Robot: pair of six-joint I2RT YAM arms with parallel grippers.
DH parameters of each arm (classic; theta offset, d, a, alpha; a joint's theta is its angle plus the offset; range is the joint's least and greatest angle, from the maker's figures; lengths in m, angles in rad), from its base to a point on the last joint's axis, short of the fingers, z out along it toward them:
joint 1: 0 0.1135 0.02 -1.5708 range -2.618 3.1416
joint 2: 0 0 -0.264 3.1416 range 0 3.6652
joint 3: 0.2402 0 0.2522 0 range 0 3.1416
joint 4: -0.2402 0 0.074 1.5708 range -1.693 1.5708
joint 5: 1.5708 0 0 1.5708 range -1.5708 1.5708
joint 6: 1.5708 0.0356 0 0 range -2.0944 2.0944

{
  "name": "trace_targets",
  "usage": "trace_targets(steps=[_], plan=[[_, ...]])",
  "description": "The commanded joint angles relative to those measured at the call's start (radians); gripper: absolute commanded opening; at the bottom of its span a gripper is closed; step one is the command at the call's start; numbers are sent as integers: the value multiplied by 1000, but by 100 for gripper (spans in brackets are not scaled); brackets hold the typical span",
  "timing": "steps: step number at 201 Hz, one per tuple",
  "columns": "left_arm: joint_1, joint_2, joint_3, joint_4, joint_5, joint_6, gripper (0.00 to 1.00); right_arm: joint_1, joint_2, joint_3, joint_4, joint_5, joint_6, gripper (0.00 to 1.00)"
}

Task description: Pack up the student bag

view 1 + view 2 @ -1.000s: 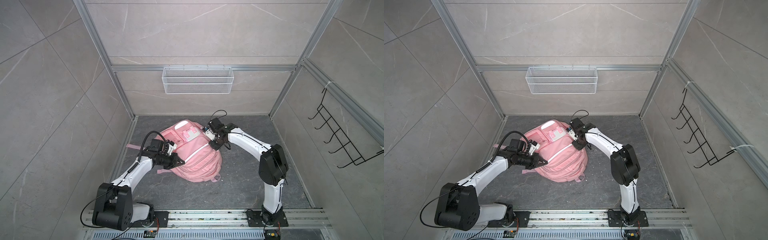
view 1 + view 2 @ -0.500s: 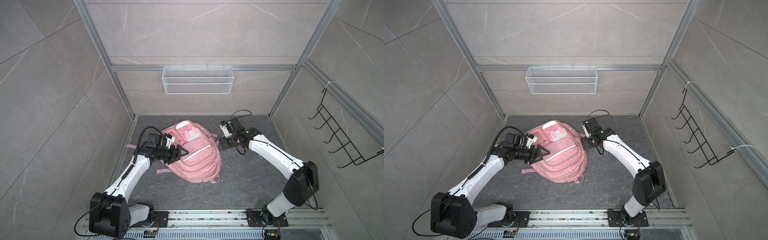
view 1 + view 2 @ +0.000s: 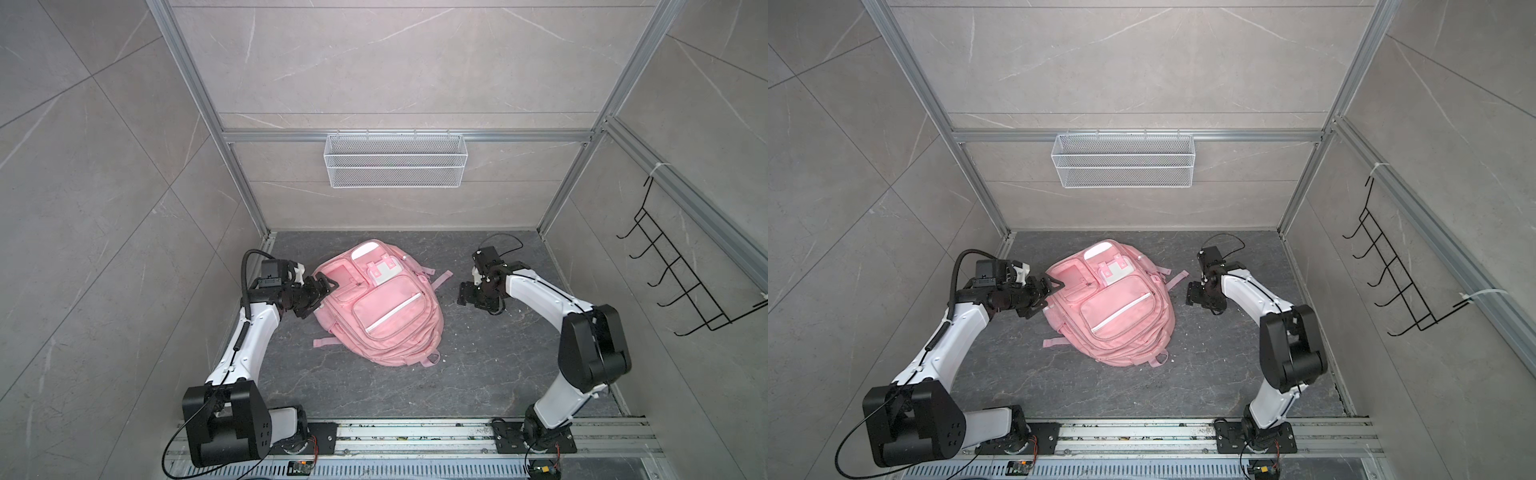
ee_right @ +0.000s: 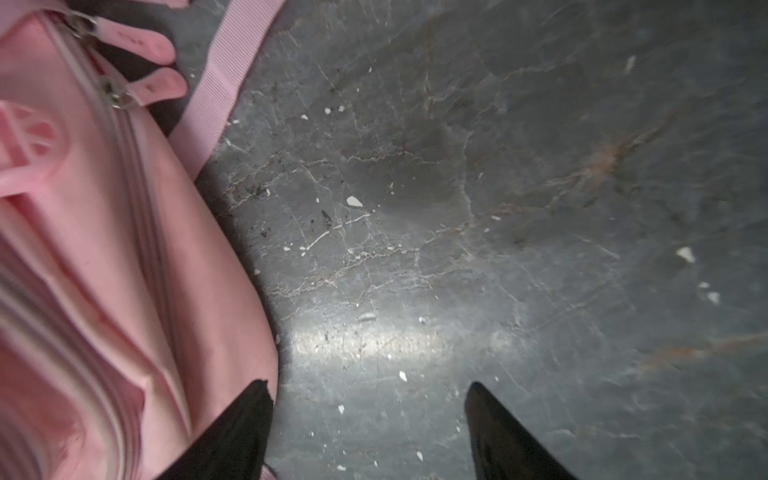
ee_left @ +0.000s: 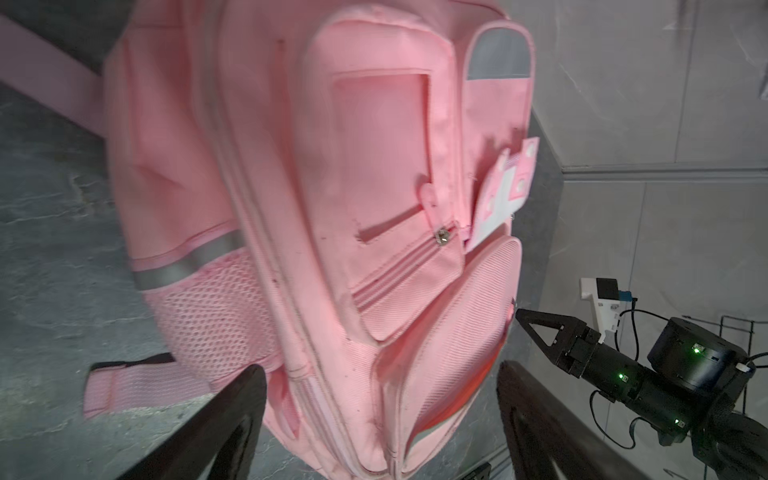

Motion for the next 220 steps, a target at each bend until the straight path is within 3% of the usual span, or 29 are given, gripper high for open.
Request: trace_targets(steps=[1, 22, 52, 90, 172, 220], plan=[[57, 14, -46, 80, -31, -23, 93, 3, 79, 50, 52, -28, 41, 77], [62, 92, -49, 116, 17, 7, 94, 4, 129, 47, 79, -37, 57, 80], [56, 190, -61, 268, 109, -17, 95, 24, 139, 8, 118, -79, 67, 95], [-4, 295, -9, 354, 143, -5, 95, 81, 74, -161, 182, -117, 73, 95], [-297, 537, 231, 385, 97, -19, 95, 239, -125, -423, 213, -109, 119, 95], [-300, 546, 204, 472, 92, -113, 95, 245, -247, -510, 230, -112, 197, 96]])
